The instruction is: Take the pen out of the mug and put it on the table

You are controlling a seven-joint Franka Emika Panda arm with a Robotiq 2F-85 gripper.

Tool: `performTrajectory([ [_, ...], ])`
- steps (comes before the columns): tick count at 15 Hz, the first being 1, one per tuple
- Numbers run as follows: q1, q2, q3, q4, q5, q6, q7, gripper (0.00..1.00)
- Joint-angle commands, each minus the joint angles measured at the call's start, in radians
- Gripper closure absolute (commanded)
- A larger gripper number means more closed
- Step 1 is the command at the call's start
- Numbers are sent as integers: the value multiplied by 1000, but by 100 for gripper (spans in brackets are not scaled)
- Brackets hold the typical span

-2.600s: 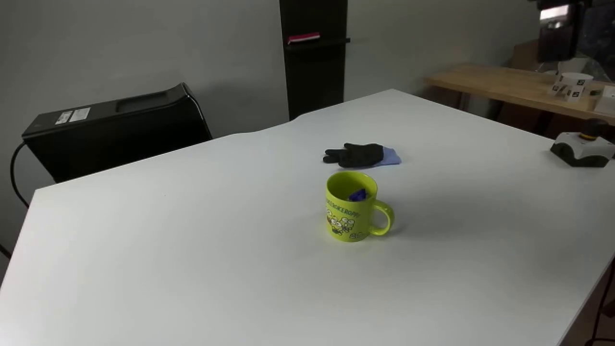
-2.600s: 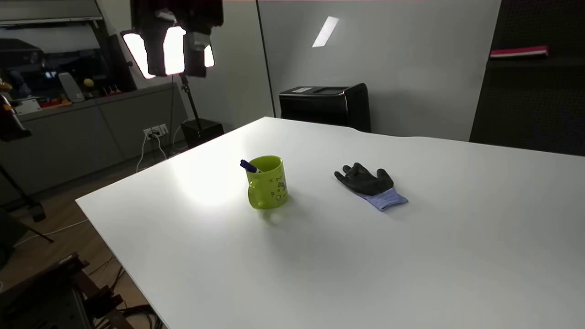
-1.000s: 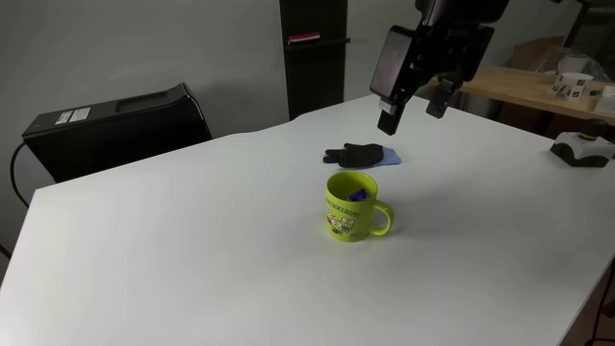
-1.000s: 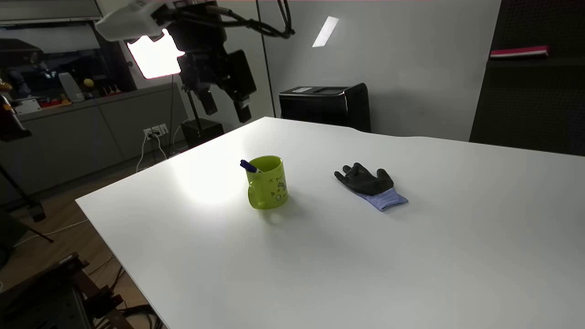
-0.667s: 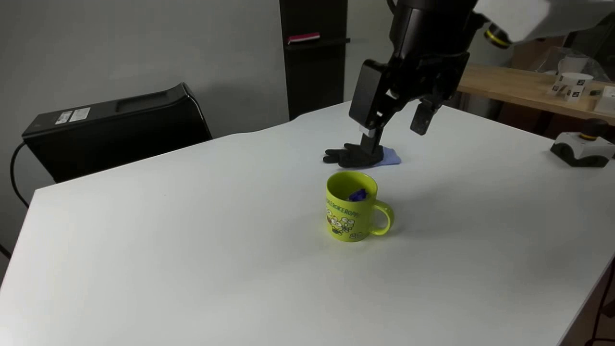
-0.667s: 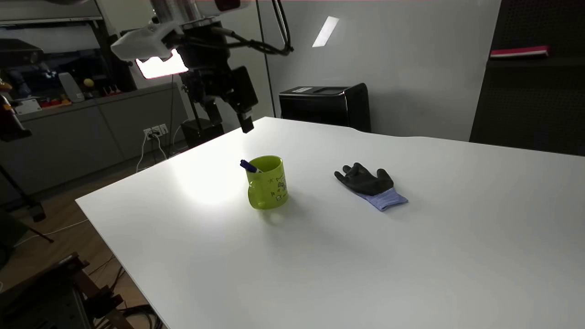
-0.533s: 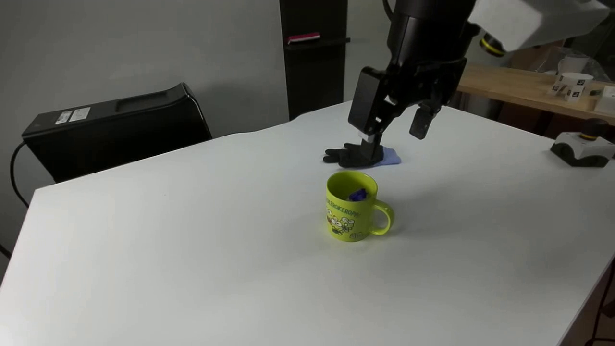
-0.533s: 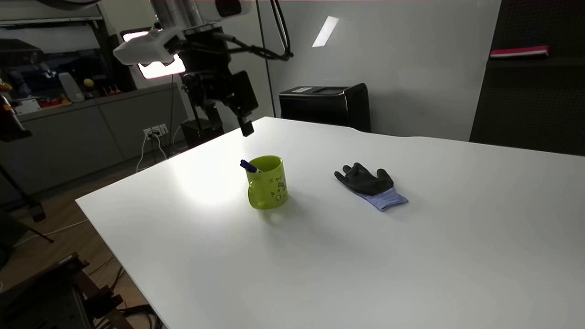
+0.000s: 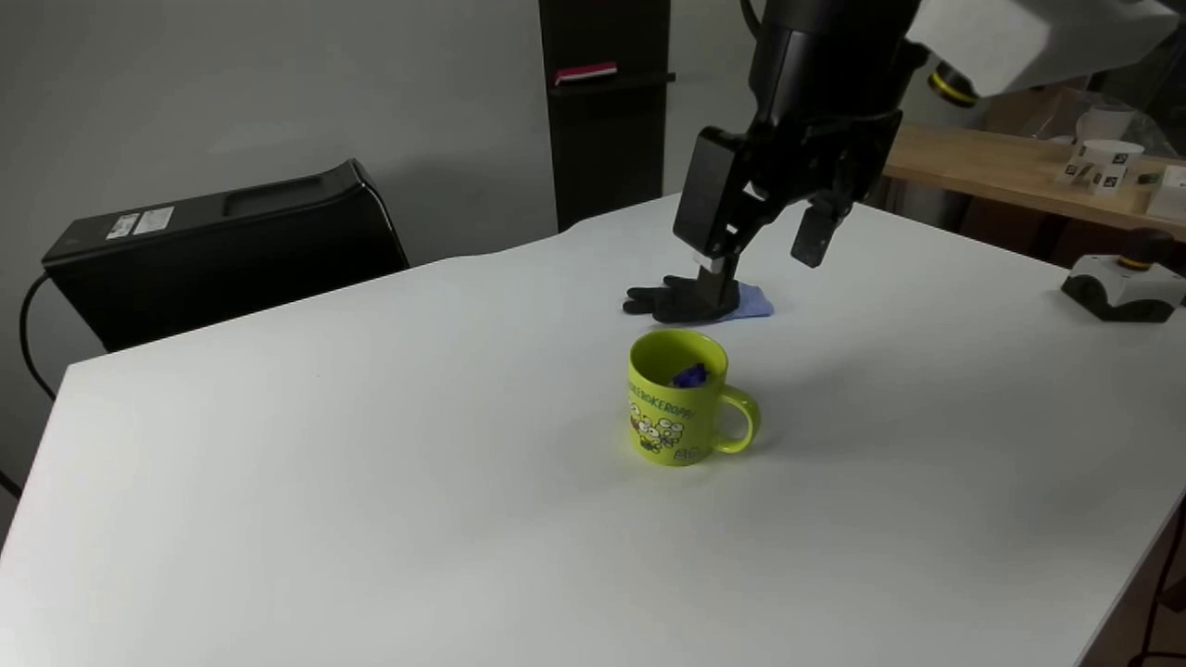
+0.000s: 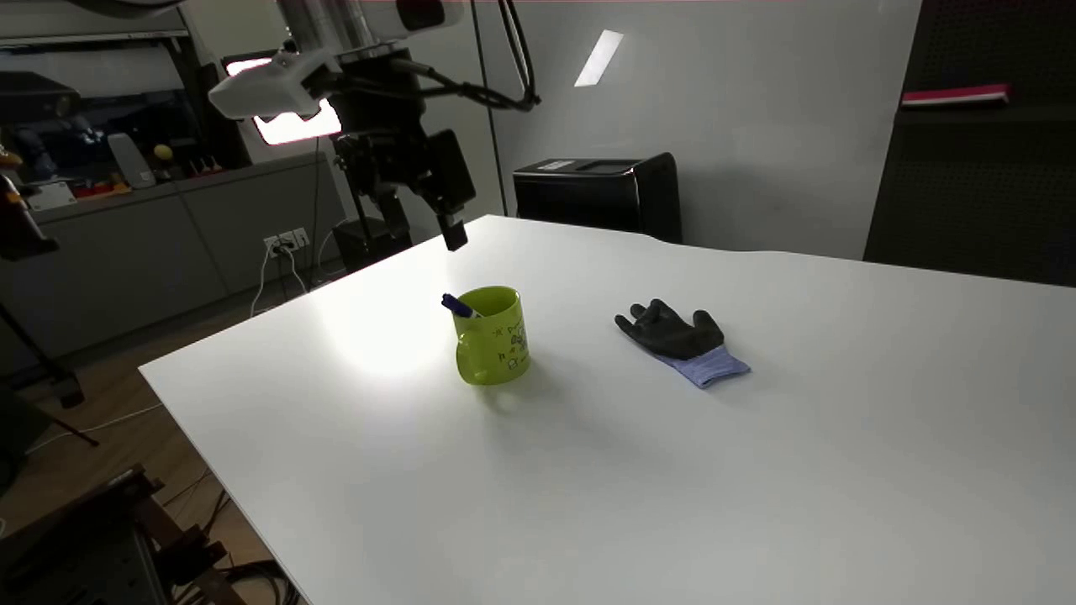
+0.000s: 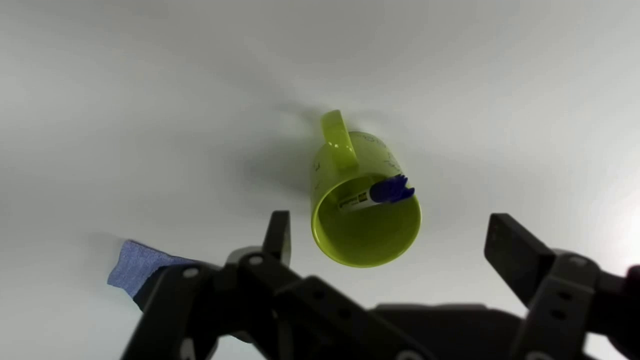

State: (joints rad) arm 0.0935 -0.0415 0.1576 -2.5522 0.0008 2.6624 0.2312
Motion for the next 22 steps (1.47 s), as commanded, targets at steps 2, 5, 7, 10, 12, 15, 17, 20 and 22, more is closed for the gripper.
performTrajectory([
  [2, 9, -1, -10, 0, 1, -2, -2, 0],
  [5, 2, 20, -7, 4, -77, 10, 54, 0],
  [7, 0, 49, -8, 12, -169, 19, 106, 0],
  [10, 9, 91, -19, 24, -276, 29, 184, 0],
  [12, 18, 116, -32, 31, -326, 30, 225, 0],
  [15, 34, 148, -54, 41, -381, 43, 276, 0],
  [17, 47, 164, -76, 43, -422, 86, 327, 0],
  [20, 45, 194, -82, 50, -500, 165, 422, 0],
  [22, 57, 216, -94, 59, -556, 187, 479, 0],
])
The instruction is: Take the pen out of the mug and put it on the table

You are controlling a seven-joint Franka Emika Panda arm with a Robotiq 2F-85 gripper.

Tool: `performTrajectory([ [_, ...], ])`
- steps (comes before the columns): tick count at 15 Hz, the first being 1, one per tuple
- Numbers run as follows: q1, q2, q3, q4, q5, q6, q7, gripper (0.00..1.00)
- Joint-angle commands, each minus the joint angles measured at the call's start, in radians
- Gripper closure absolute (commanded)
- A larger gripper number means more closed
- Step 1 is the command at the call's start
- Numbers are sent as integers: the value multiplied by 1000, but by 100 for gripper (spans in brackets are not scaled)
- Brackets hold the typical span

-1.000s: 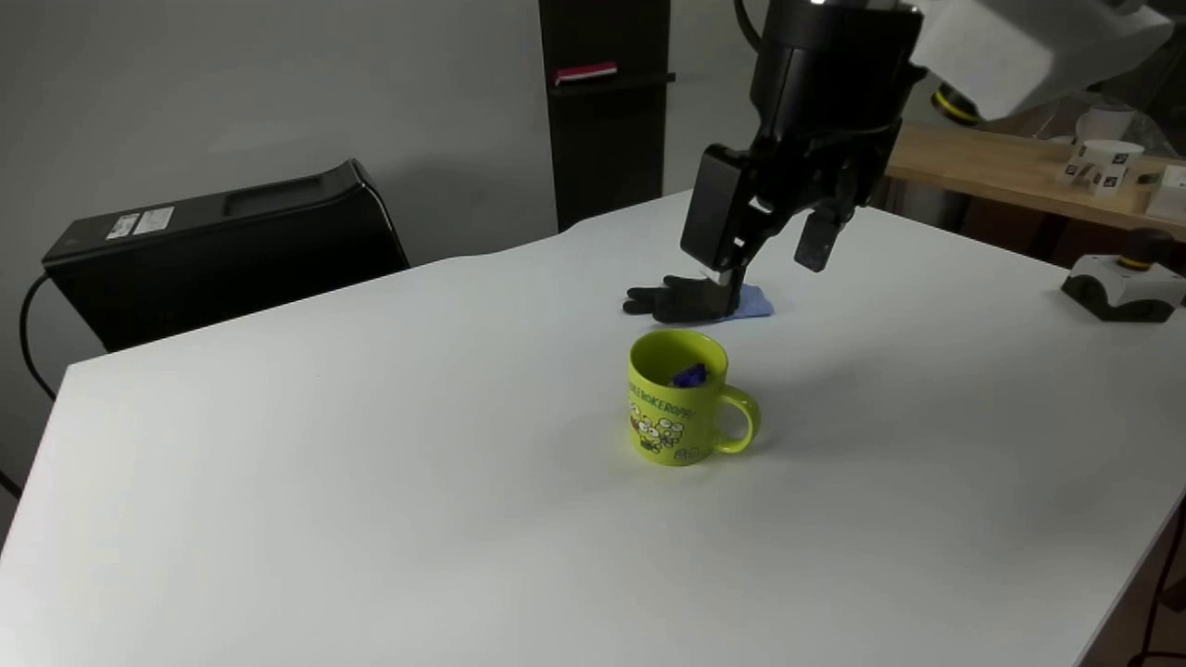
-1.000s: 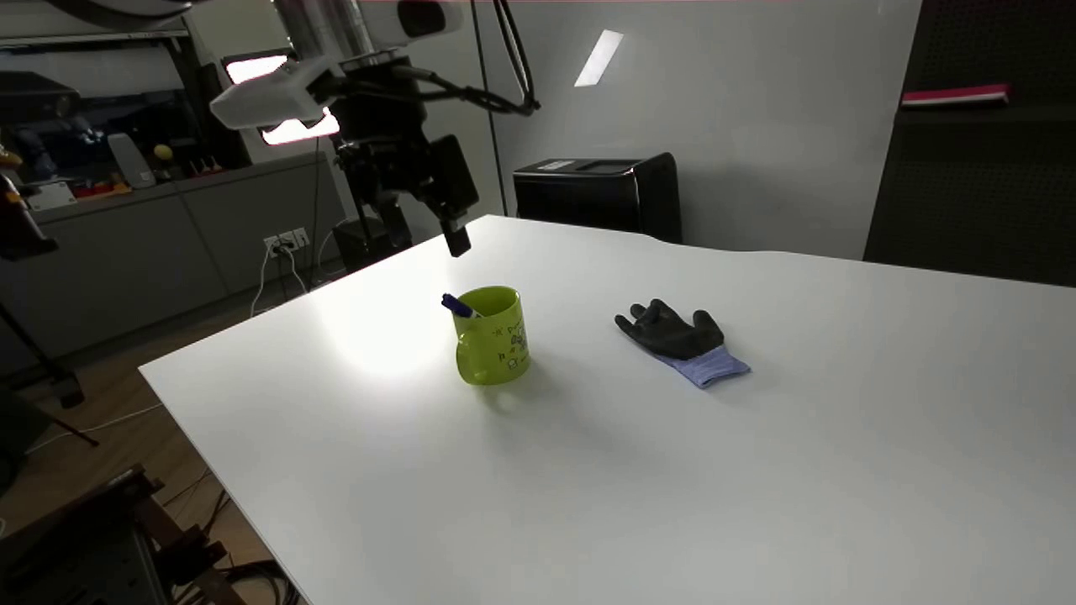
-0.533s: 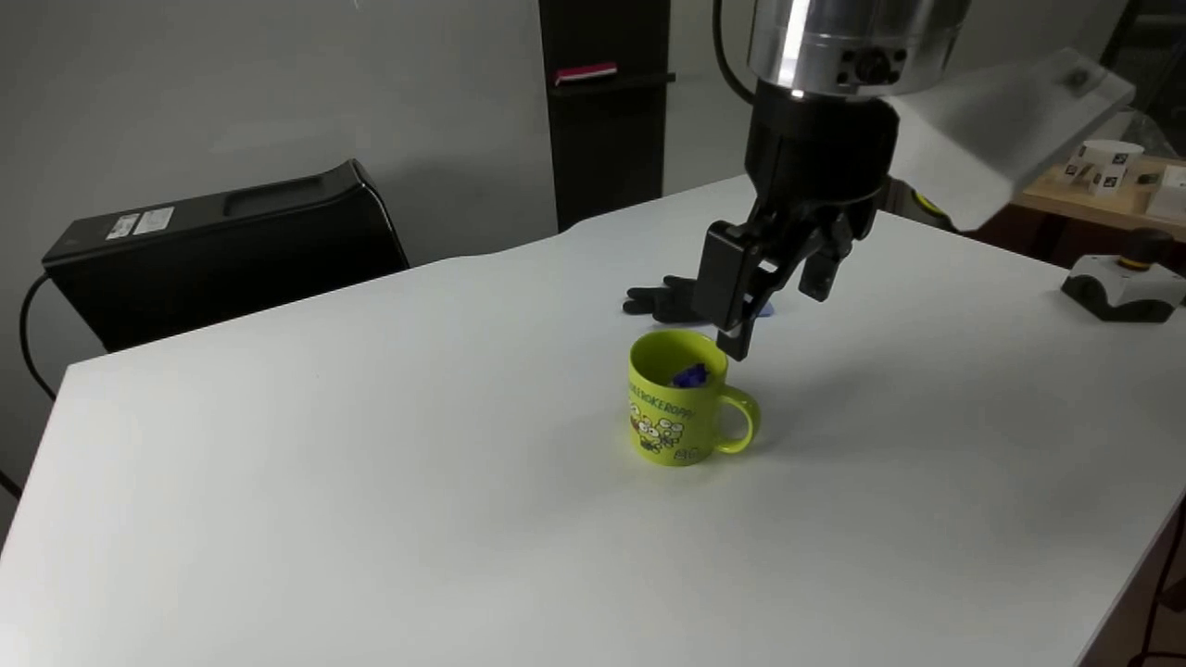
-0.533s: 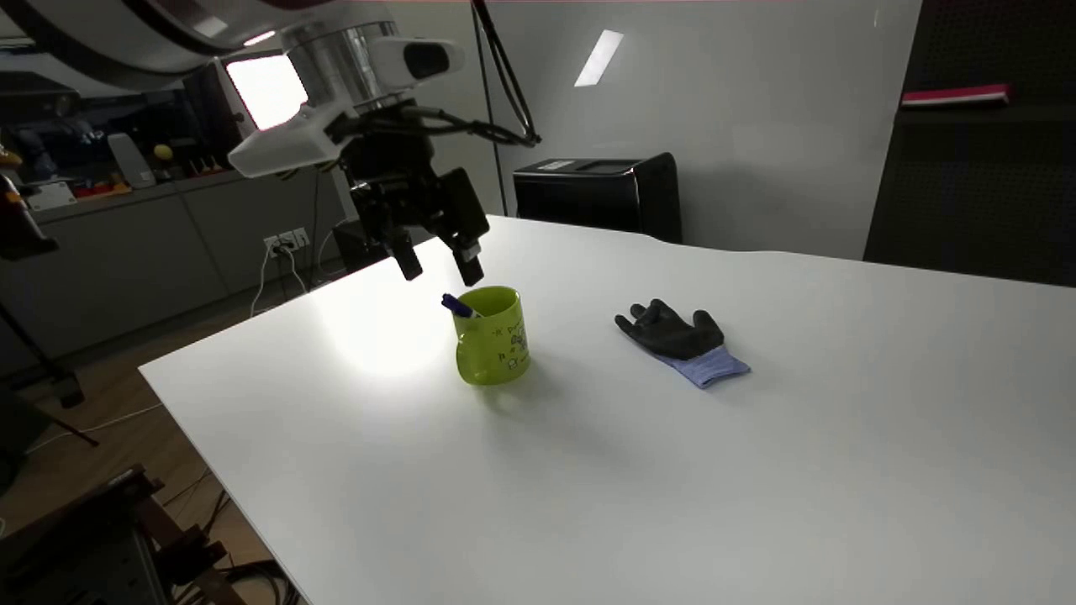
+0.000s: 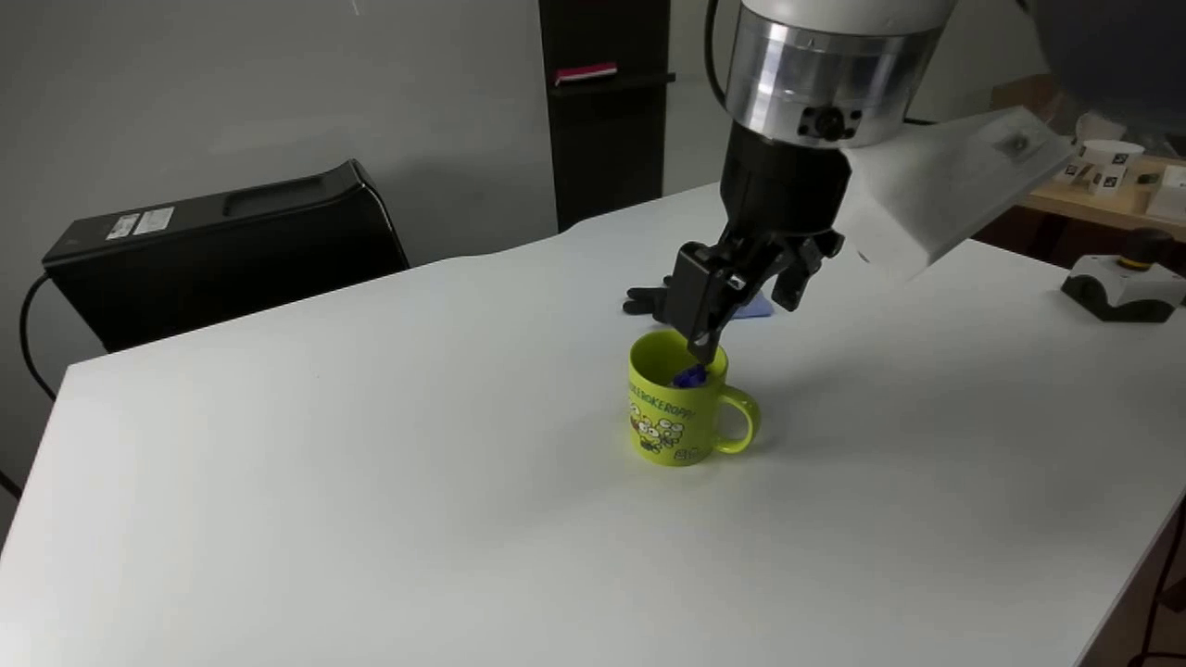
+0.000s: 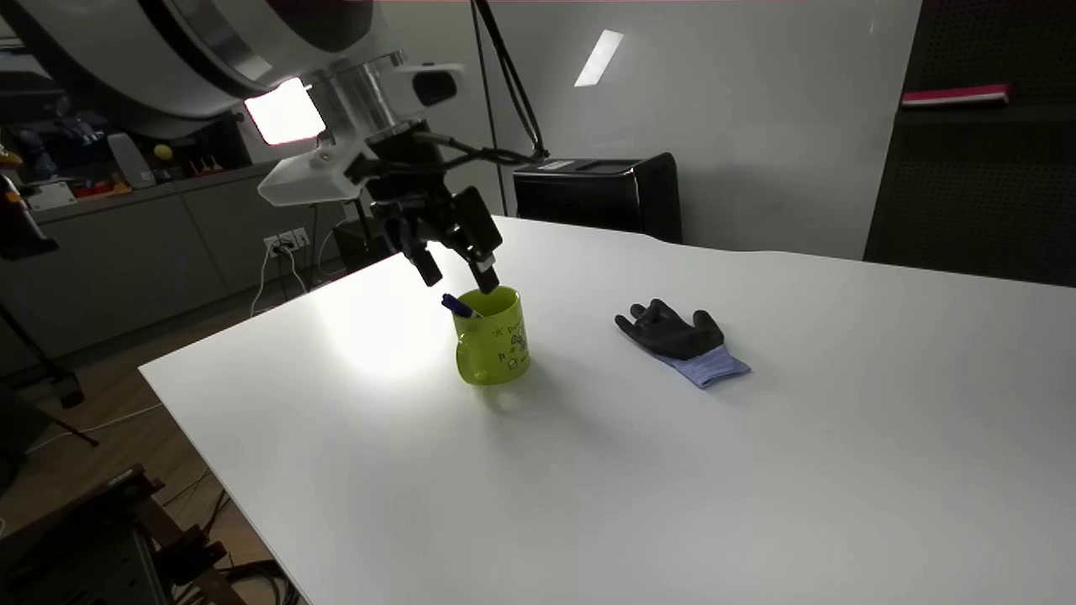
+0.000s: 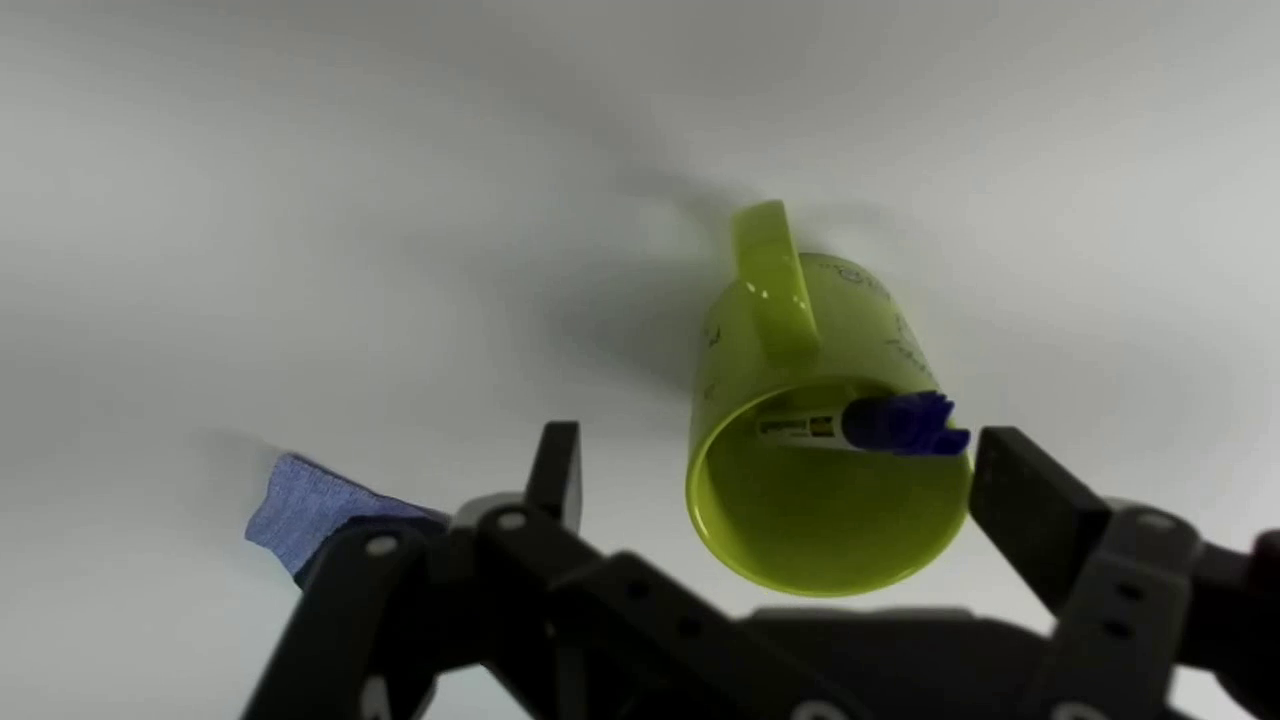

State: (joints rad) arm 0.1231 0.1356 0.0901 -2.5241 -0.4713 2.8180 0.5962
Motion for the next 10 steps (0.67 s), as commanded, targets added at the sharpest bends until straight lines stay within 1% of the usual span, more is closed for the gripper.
performTrajectory([
  [1, 34, 49, -32, 35, -107, 39, 139, 0],
  [6, 82, 109, -55, 70, -202, 32, 247, 0],
  [10, 116, 144, -77, 92, -237, 32, 293, 0],
])
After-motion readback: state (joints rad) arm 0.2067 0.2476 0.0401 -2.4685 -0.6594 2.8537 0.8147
